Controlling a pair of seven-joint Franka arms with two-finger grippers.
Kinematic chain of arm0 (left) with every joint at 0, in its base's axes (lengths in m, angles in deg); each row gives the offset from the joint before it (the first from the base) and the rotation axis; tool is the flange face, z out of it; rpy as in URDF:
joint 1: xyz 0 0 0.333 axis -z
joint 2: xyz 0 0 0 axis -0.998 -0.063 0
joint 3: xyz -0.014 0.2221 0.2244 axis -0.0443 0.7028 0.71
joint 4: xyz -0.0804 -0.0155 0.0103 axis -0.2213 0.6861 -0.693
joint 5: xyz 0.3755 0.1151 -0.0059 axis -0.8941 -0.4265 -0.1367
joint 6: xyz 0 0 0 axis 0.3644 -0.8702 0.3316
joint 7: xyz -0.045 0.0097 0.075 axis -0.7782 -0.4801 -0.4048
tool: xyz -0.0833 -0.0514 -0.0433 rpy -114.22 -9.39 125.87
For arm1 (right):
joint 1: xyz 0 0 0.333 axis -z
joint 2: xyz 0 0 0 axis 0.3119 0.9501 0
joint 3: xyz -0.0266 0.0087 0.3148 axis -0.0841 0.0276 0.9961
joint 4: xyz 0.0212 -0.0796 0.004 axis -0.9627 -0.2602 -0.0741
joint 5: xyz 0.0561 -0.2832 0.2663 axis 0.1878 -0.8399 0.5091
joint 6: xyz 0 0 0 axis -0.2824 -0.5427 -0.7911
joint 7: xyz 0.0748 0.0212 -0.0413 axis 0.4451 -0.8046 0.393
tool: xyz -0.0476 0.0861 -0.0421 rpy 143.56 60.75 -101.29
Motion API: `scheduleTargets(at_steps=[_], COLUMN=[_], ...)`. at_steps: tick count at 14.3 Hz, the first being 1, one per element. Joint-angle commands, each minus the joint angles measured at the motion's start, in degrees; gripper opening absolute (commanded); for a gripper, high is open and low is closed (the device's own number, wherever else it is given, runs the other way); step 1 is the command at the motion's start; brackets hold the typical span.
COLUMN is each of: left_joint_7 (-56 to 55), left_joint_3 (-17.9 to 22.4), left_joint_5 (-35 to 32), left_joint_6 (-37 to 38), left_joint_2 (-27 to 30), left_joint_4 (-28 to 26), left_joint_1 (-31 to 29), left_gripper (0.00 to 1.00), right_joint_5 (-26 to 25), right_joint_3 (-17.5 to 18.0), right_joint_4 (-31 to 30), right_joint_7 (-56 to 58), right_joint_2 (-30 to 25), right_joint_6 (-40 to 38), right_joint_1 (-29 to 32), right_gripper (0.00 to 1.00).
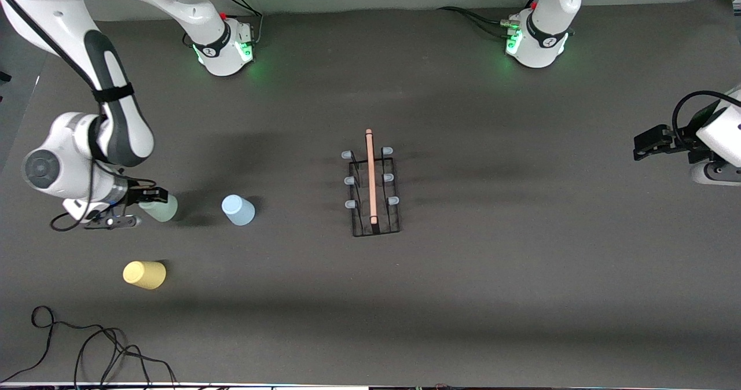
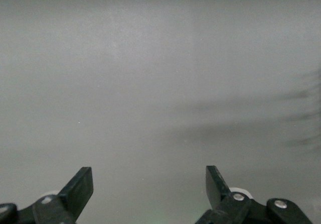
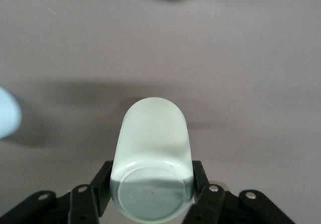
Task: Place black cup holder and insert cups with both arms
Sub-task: 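Grasp the pale green cup with the right gripper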
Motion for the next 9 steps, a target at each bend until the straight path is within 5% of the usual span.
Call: scheduleTargets(at_steps=[1, 5, 9], left_joint_7=[0.66, 0.66, 0.66], left_joint_3=[0.19, 0.28, 0.28], left_joint_5=[-0.27, -0.18, -0.18], left_joint_6=[0.53, -0.08, -0.17], left_joint_2=[-0.09, -0.09, -0.09], left_joint_4=[0.83, 1.36, 1.36], left_joint_1=[-0.14, -0.49, -0.40], left_gripper=[1.00, 1.00, 1.00], right_joint_5=[-0.04, -0.04, 1.18], right_joint_3=[-0.25, -0.08, -0.08], right_joint_4=[9.47, 21.17, 25.06], right_joint_7=[-1.10, -11.35, -26.28], right_joint_2=[-2.36, -2.10, -1.49], right_joint_6=[-11.67, -24.77, -28.32], right_joint_1=[-2.32, -10.92, -21.72], right_gripper=[0.17, 0.17, 0.17])
